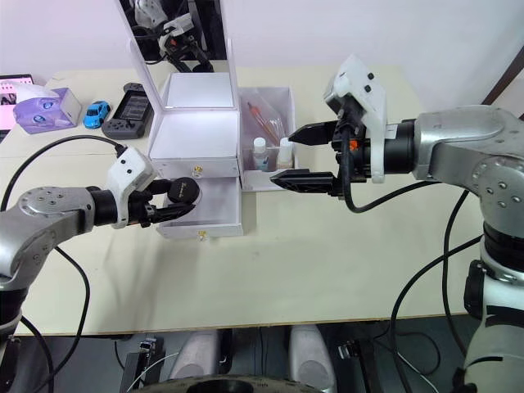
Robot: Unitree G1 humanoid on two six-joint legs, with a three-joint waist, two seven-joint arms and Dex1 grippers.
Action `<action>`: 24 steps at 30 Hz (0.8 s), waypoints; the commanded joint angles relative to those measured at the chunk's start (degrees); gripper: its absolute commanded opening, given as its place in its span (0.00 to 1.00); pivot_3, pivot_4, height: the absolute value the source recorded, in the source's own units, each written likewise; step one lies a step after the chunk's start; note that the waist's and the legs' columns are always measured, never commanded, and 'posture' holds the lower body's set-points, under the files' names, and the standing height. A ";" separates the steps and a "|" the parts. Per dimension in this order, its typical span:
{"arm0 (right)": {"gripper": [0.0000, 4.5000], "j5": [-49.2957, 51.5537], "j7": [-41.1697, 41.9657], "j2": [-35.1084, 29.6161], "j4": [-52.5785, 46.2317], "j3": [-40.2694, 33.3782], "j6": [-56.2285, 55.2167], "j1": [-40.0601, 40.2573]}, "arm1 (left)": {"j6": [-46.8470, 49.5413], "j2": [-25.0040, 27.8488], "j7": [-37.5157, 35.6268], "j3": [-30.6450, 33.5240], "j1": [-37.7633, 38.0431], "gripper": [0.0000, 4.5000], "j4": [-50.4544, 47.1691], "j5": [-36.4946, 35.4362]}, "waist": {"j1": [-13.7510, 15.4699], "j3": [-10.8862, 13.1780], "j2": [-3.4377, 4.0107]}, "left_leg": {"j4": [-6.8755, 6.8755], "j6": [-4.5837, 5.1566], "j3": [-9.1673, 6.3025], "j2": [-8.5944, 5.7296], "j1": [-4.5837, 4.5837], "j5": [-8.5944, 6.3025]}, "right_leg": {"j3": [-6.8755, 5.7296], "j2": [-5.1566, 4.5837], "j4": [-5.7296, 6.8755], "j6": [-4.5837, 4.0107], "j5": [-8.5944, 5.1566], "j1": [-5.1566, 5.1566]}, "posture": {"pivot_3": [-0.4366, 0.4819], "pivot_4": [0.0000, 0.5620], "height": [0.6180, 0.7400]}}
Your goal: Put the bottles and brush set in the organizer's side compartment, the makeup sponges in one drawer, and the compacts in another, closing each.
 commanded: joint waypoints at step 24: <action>1.00 -1.74 -1.09 -0.76 -0.97 -0.85 -1.85 -0.04 | -0.57 -1.37 -0.90 -1.28 -0.28 0.99 1.04 3.80 | 0.03 0.00 0.00 | 0.02 0.00 0.00 0.00 0.04 0.00 | 0.01 0.00 0.01 0.00 0.00 0.03 | 0.48 0.27 1.00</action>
